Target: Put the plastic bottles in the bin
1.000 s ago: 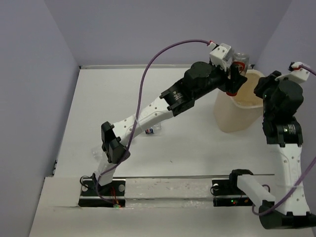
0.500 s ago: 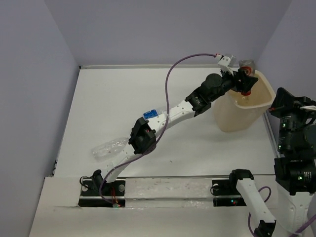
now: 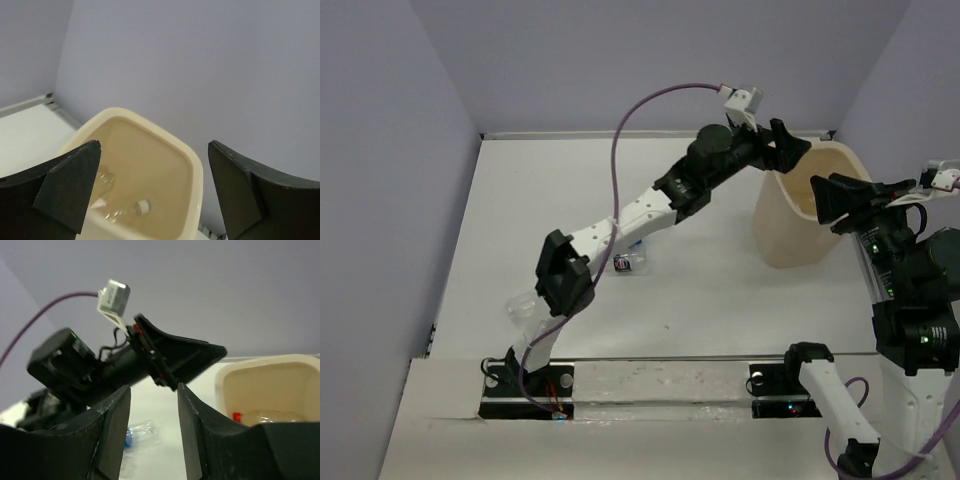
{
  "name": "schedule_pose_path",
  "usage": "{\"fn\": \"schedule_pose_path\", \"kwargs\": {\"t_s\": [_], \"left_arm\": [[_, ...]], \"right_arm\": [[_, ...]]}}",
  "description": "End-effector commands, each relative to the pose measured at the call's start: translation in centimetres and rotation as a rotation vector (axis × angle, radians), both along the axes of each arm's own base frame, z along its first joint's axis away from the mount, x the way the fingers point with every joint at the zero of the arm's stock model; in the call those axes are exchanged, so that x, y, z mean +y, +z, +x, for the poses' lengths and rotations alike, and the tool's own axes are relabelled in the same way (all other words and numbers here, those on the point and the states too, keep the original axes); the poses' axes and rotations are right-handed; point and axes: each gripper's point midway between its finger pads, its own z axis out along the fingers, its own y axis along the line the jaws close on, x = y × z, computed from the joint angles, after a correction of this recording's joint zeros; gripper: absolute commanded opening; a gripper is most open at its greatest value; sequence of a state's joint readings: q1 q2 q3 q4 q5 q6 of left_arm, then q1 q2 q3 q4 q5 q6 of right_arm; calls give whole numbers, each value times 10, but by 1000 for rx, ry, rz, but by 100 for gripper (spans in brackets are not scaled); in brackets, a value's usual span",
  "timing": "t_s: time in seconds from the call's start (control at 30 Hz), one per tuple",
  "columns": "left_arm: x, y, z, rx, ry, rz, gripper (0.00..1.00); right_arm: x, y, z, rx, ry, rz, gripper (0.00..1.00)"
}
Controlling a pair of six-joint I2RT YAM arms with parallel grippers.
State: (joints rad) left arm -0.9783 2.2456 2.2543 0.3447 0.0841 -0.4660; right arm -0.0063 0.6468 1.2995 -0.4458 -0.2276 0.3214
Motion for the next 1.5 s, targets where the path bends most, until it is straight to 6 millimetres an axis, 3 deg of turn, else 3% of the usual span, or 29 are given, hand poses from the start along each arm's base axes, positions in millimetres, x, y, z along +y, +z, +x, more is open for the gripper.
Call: {"fn": "schedule_pose_path", "kwargs": {"t_s": [0.0,0.03,0.07,0.1,0.17,0.3,0.37,0.4,0.43,0.47,0.57,0.6,0.67,0.7,0.77,0.8,0.83,0.87,0.9,0.97,1.0,1.03,1.07,1.1,1.13,1.17,1.4,1.43,1.47], "left_arm": [[140,117,-10,-31,146,-158,99],[146,58,-3,55,178,-62,99],[171,47,2,90,272,-46,99],[190,30,2,117,330,-12,99],[244,0,-15,153,444,51,99],[350,-70,-46,279,668,211,99],[382,-95,-54,352,726,258,99],[401,-107,-69,398,751,292,99],[409,-125,-77,467,768,287,99],[422,-142,-87,526,795,325,99],[445,-160,-109,633,850,295,99],[454,-171,-119,707,880,287,99],[477,-176,-134,766,962,286,99],[484,-173,-137,792,1001,251,99],[507,-146,-141,748,1089,199,99],[520,-130,-142,705,1130,154,99],[525,-110,-143,669,1137,106,99],[530,-95,-144,635,1145,60,99],[541,-78,-148,585,1160,21,99],[550,-48,-153,521,1155,-56,99],[557,-33,-157,484,1156,-115,99],[563,-21,-162,448,1159,-122,99],[566,-13,-164,427,1158,-136,99],[573,-6,-168,407,1172,-156,99],[577,-1,-171,394,1180,-159,99],[582,4,-174,378,1186,-153,99],[591,7,-184,338,1187,-127,99],[592,8,-185,333,1189,-124,99],[594,8,-186,329,1191,-123,99]], "right_arm": [[50,-7,-5,0,312,-49,50],[68,-15,-11,17,440,-59,50],[76,-35,-1,68,508,-49,52],[83,-42,-1,79,561,-41,52],[90,-51,2,94,629,-34,53],[111,-87,27,198,688,-45,54],[129,-104,36,252,705,-67,55],[155,-114,29,263,766,-120,56],[166,-136,49,324,725,-146,60],[178,-148,52,351,739,-171,62],[224,-176,53,382,851,-285,70],[242,-202,60,442,884,-321,77],[279,-209,50,409,984,-410,83],[296,-232,52,446,1020,-451,86],[335,-235,34,351,1126,-556,88],[351,-257,33,371,1160,-601,88],[364,-263,29,315,1193,-662,88],[377,-268,22,285,1229,-690,99],[400,-277,12,236,1278,-740,100],[421,-284,7,184,1298,-793,100],[440,-275,-1,116,1317,-804,100],[451,-293,1,110,1329,-842,100],[461,-297,0,95,1336,-854,100],[476,-285,-4,41,1344,-855,100],[484,-287,-5,23,1349,-864,100],[492,-303,0,39,1353,-882,100],[542,-327,-6,-20,1420,-939,100],[549,-321,-10,-37,1431,-947,100],[547,-340,-11,0,1445,-970,100]]}}
